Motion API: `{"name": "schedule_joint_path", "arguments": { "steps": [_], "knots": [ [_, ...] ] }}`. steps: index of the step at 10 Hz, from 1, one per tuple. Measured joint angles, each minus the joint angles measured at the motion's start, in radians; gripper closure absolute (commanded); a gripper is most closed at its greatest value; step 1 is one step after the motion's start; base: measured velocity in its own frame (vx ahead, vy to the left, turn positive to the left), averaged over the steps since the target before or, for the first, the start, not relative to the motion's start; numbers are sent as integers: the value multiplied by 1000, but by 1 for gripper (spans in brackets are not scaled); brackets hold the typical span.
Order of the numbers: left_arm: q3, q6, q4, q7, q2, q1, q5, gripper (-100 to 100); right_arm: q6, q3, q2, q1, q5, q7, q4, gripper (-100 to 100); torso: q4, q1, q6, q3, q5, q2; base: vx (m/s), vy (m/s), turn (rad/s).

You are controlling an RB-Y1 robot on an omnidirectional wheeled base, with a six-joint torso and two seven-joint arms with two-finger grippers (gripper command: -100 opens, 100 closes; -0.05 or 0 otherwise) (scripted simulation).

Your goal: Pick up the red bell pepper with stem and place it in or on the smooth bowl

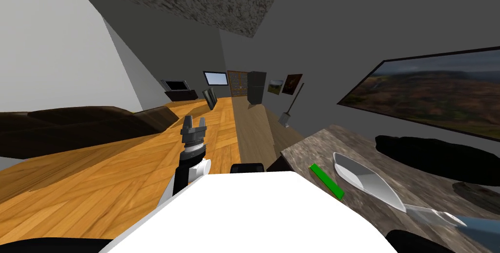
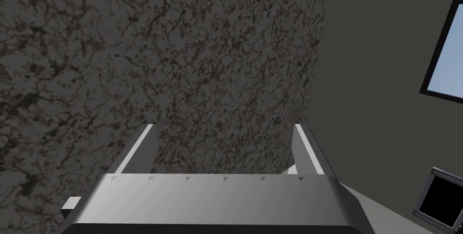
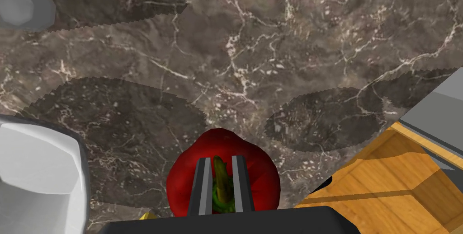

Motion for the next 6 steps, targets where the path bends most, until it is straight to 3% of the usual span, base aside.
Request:
{"name": "schedule_joint_path", "arguments": {
  "steps": [5, 6],
  "knots": [
    [0, 0, 0, 0, 0, 0, 0, 0, -58, -34, -14, 51, -56, 98, 150, 100, -1, 0, -1, -1, 1, -1, 16, 2, 121],
    [0, 0, 0, 0, 0, 0, 0, 0, -68, -49, -14, 69, -63, 106, 160, 100, -1, 0, -1, -1, 1, -2, 16, -12, 91]
  ]
}}
